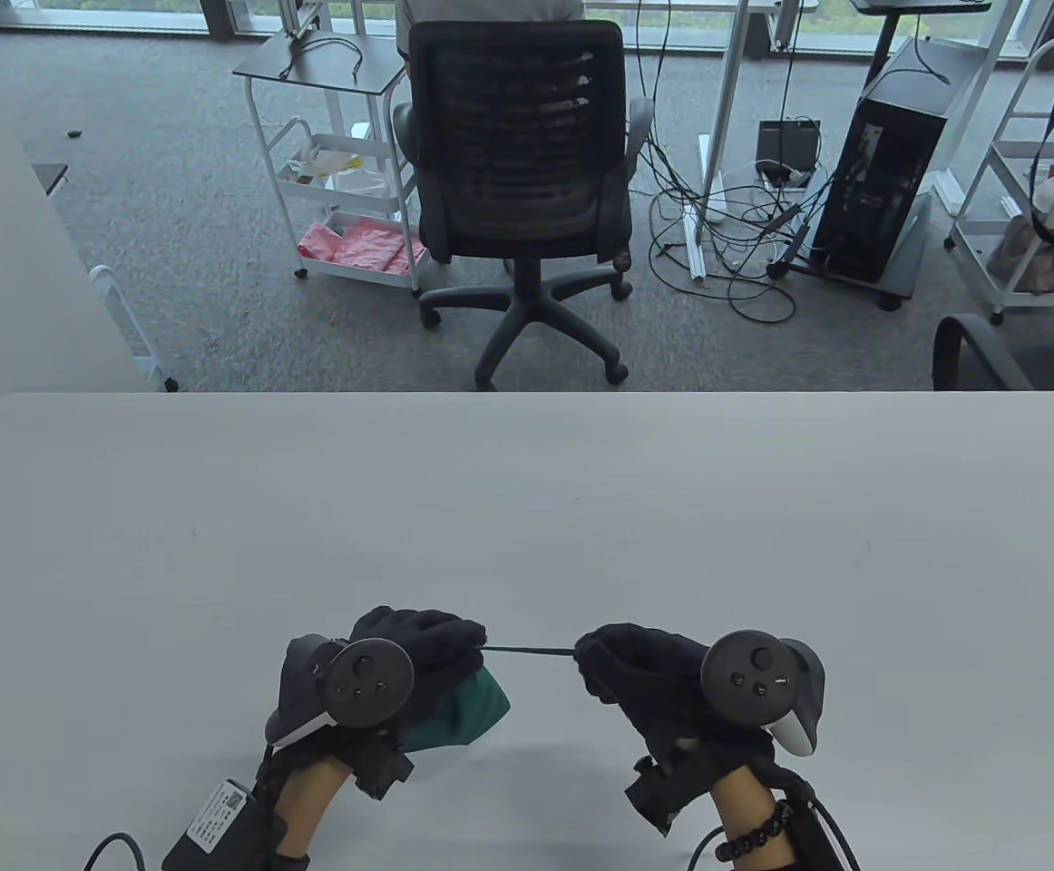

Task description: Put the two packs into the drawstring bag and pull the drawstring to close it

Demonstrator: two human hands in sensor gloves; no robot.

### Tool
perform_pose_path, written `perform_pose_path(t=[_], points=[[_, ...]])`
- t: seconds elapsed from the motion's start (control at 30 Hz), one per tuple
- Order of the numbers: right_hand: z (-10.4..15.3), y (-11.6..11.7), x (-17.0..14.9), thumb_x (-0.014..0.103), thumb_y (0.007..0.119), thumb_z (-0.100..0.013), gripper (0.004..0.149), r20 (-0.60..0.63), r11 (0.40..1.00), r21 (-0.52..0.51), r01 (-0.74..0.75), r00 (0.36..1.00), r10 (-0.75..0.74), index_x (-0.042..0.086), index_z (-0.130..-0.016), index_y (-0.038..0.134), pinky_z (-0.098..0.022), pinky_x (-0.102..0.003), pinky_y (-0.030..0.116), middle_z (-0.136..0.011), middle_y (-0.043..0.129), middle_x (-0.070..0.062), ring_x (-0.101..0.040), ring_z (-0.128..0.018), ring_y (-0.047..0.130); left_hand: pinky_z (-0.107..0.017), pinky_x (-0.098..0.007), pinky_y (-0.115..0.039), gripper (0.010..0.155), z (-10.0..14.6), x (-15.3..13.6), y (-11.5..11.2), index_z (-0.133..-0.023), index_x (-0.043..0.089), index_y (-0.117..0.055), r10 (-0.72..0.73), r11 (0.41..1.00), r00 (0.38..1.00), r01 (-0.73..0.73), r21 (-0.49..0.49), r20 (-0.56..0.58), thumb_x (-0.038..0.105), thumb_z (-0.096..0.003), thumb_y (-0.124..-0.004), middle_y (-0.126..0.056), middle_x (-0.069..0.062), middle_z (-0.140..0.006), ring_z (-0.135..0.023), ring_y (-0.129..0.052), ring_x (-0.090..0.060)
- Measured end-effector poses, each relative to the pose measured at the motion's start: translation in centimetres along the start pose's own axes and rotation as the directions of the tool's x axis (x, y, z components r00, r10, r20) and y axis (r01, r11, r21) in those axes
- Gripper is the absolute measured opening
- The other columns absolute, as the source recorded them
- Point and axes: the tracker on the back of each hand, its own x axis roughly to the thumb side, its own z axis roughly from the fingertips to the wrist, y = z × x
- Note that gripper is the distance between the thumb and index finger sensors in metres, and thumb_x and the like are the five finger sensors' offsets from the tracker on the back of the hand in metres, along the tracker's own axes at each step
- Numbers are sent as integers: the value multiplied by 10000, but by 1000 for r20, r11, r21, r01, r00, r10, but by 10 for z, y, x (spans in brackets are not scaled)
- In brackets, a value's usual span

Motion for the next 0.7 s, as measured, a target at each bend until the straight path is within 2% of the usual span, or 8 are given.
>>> perform_pose_path(t=[0.7], points=[[3, -18, 5, 406, 770, -539, 360, 49, 994, -113, 13, 999, -8, 128, -675, 956, -373, -426, 942, -508, 1046, -39, -196, -380, 1087, -623, -587, -824, 428, -2, -3, 1, -861, 396, -862, 61, 996, 998, -60, 61, -5, 580, -498, -729, -971, 20, -867, -754, -1050, -273]])
